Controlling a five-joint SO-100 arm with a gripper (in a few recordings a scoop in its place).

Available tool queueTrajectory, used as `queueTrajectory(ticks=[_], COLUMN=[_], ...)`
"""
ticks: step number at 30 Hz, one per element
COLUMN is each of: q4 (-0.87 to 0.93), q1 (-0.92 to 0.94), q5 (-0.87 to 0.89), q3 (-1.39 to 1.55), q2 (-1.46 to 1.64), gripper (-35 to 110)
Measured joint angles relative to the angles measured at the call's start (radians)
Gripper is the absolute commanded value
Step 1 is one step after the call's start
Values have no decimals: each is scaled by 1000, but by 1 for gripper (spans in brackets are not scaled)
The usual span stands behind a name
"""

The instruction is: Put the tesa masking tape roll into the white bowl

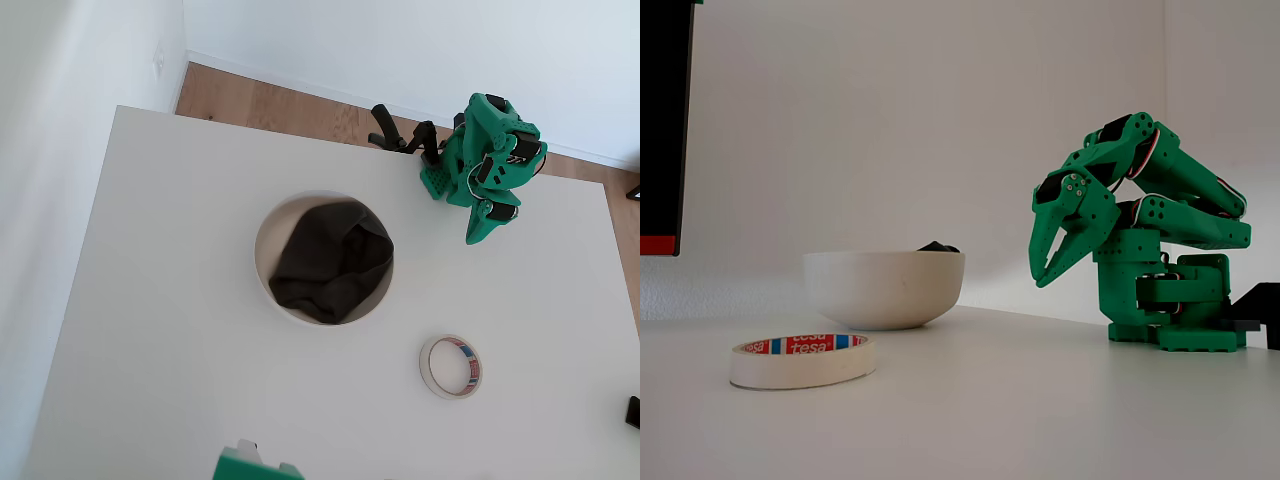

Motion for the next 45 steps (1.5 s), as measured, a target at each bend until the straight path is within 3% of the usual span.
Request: queueTrajectory(ticks=[33,37,45], q4=[-44,-160,-327], q1=[40,38,51], q5=[-20,-35,-28], q3=[0,-31,-403], q2=[-15,-187,-813], gripper=[-8,-8,-8])
